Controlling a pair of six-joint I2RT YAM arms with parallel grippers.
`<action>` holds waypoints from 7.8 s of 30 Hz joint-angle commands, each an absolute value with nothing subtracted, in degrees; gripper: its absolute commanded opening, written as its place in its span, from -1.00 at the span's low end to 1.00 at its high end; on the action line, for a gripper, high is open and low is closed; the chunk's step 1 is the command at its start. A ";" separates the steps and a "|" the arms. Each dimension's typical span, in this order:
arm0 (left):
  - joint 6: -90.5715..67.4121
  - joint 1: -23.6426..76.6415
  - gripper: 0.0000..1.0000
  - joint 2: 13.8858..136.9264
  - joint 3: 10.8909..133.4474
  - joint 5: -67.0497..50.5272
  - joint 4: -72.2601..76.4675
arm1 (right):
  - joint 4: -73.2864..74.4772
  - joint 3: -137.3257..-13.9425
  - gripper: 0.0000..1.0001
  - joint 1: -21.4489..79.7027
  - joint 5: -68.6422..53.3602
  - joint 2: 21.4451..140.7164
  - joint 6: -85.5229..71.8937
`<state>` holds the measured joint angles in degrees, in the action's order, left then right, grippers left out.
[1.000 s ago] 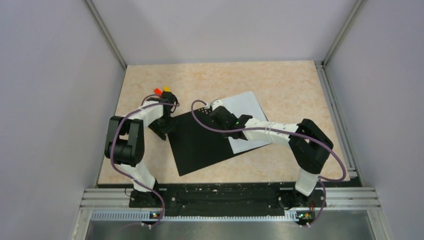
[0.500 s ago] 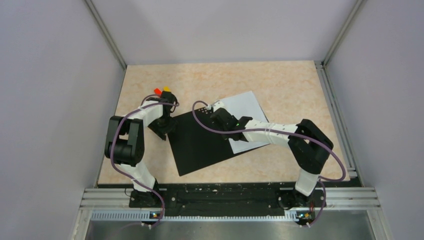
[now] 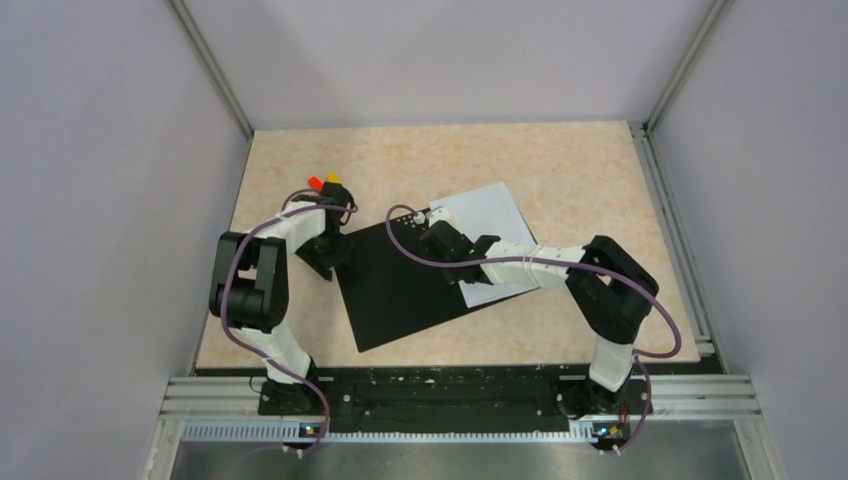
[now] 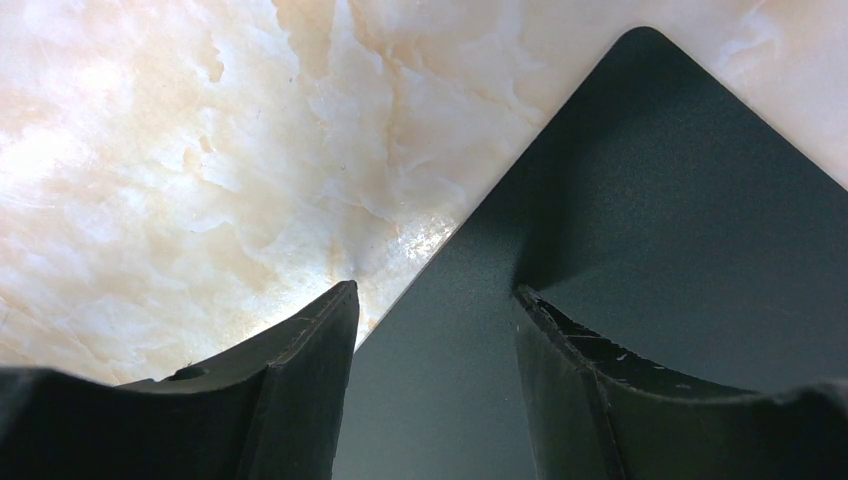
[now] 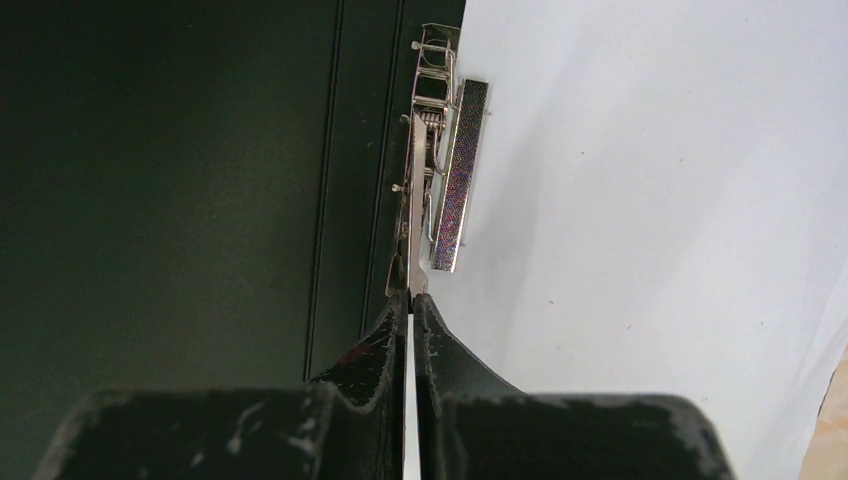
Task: Put the files into the folder
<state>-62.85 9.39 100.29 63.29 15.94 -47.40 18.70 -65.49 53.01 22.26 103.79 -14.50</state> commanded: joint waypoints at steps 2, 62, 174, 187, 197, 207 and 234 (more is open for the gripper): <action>-63.37 8.70 0.26 104.54 61.81 17.85 -44.21 | 25.82 -63.21 -1.00 50.70 25.31 107.11 -16.16; -63.81 8.61 0.25 103.82 61.00 17.45 -43.26 | 29.56 -73.50 -1.00 48.65 8.21 114.92 -14.42; -64.80 12.98 0.26 102.81 59.50 20.67 -39.86 | 57.09 -109.24 -1.00 44.65 -1.41 129.47 -15.70; -64.82 12.99 0.26 102.68 59.50 20.70 -39.81 | 56.34 -109.24 -1.00 44.65 -2.16 132.22 -15.74; -64.77 13.01 0.26 102.41 59.15 20.43 -39.46 | 57.01 -113.00 -1.00 44.58 -4.14 139.17 -15.66; -64.73 13.01 0.26 102.41 59.13 20.51 -39.38 | 57.44 -114.33 -1.00 43.82 -4.27 143.85 -17.37; -64.77 13.01 0.25 101.61 58.10 20.09 -38.67 | 63.42 -132.97 -1.00 43.19 -8.64 162.40 -18.50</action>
<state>-64.36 12.69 99.11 60.93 23.16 -41.43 87.50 -137.71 41.69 -7.49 150.19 -17.65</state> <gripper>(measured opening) 0.624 0.006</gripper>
